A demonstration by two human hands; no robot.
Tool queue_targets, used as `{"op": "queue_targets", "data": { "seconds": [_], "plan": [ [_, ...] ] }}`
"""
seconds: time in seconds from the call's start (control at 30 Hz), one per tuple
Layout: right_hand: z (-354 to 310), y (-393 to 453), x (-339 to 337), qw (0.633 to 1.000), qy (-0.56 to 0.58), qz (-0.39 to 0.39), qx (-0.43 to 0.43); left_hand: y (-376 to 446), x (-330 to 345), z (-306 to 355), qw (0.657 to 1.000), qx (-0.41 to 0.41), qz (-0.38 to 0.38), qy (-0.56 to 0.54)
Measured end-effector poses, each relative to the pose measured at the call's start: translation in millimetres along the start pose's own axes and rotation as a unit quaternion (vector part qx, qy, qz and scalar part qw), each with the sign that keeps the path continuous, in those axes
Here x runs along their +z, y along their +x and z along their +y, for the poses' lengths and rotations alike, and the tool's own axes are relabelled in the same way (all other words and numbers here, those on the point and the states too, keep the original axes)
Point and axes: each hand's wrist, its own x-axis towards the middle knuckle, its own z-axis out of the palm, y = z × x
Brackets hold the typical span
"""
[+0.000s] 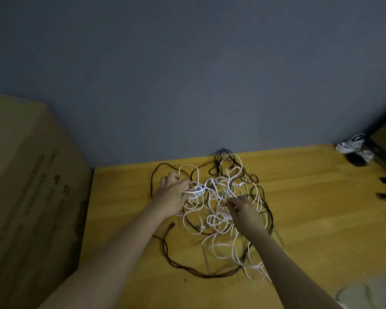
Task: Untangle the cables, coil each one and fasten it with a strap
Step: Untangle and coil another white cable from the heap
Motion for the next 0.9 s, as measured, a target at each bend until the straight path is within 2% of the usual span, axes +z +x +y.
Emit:
{"op": "queue_targets", "data": {
  "seconds": [0.07,0.17,0.23,0.27,0.33,0.43,0.53,0.67,0.73,0.8,0.9],
  "plan": [
    [16,-12,22,0.997,-0.047,-0.061,-0.006,-10,26,-17,0.998,-0.017,-0.054,-0.018],
    [33,-29,55,0.973,-0.115,-0.198,0.011,-29,58,-37,0.99,-0.046,-0.128,-0.032],
    [34,-35,69,0.962,-0.139,-0.233,0.027,-41,74,-45,0.981,-0.054,-0.178,-0.053],
    [31,-36,72,0.966,-0.133,-0.217,0.033,-46,79,-46,0.978,-0.056,-0.188,-0.064],
    [22,-32,74,0.988,-0.09,-0.122,0.013,-53,85,-48,0.978,-0.061,-0.183,-0.083],
    [6,-22,78,0.994,0.009,0.024,-0.102,-58,83,-46,0.979,-0.071,-0.164,-0.094],
    [-6,-13,84,0.989,0.044,0.023,-0.142,-61,77,-42,0.983,-0.073,-0.14,-0.093],
    [-8,1,88,0.988,-0.045,0.021,-0.149,-64,63,-34,0.985,-0.069,-0.139,-0.081],
    [-7,7,87,0.983,-0.053,0.025,-0.172,-66,57,-33,0.985,-0.049,-0.142,-0.088],
    [-9,12,81,0.983,-0.038,0.005,-0.182,-67,54,-35,0.984,-0.024,-0.127,-0.126],
    [-14,13,74,0.982,-0.026,0.004,-0.189,-68,49,-32,0.975,0.003,-0.064,-0.213]
  ]
}}
